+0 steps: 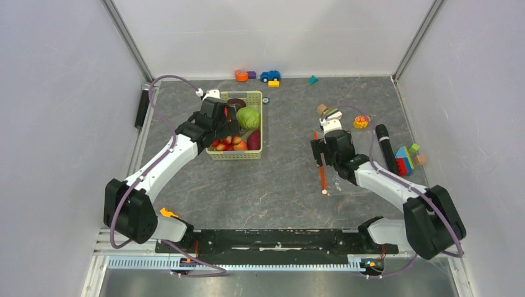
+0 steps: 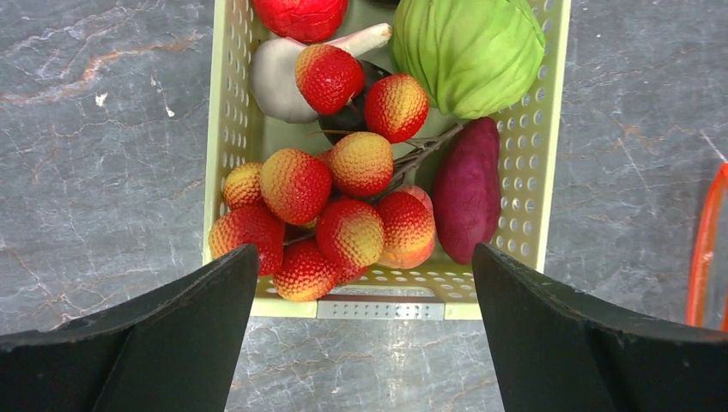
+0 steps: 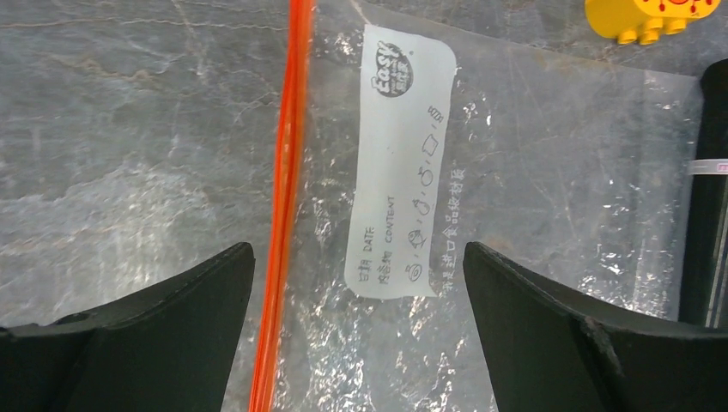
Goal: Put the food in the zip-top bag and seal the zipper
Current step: Pick up the zipper food storage bag at the center of the board, then open the zipper of the food storage bag, then pick up the fake fruit from the bin.
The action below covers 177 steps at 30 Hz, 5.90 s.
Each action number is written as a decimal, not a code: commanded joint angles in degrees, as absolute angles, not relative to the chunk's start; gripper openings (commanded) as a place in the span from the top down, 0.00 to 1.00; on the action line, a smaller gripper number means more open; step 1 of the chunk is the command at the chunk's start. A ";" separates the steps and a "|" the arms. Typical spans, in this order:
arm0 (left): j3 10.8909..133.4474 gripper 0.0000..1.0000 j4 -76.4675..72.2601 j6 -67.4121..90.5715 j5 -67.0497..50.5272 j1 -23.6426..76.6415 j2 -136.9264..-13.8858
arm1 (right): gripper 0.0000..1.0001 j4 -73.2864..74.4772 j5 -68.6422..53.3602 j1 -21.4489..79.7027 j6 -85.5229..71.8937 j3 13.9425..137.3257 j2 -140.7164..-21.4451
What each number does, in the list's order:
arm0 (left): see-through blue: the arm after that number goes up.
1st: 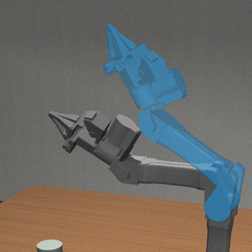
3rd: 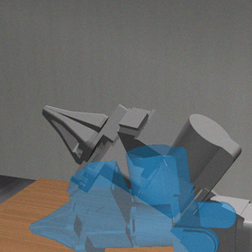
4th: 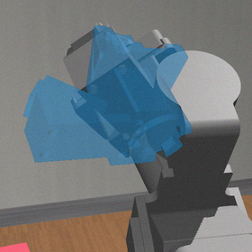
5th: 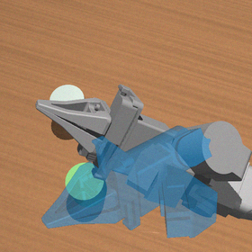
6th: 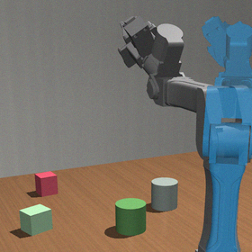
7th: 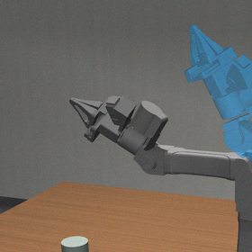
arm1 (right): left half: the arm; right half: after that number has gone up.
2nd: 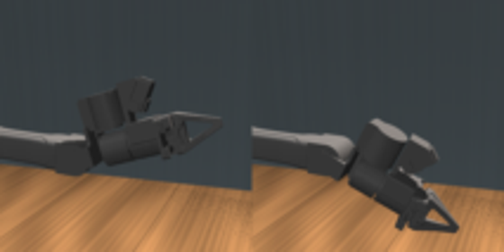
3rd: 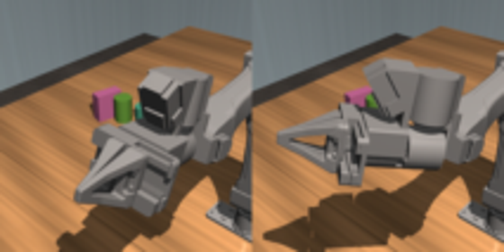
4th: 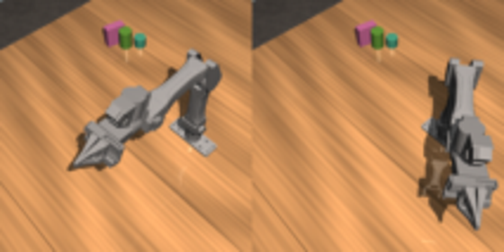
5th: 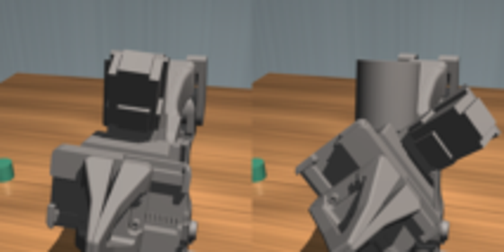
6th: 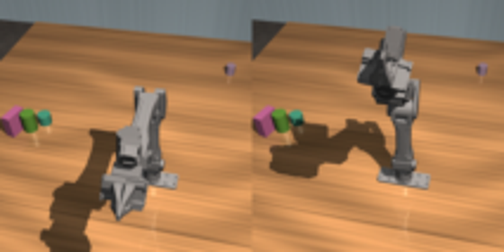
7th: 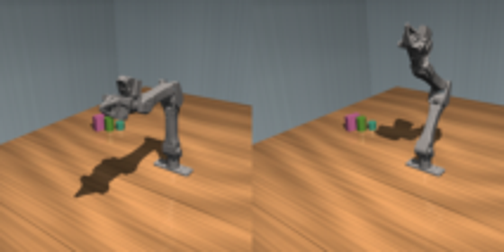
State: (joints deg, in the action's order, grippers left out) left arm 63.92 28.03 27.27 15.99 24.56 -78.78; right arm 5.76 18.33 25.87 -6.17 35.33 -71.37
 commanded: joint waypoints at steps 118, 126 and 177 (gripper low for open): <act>74.42 0.98 27.39 32.85 11.47 44.44 -90.68 | 0.98 30.92 38.21 34.91 -9.82 59.36 -67.06; 76.85 0.98 26.52 27.96 5.40 43.07 -95.47 | 1.00 34.28 23.59 25.71 -2.41 59.53 -62.26; 75.64 0.00 34.94 19.55 11.43 19.50 -89.96 | 1.00 20.42 17.60 24.88 -7.12 51.71 -67.21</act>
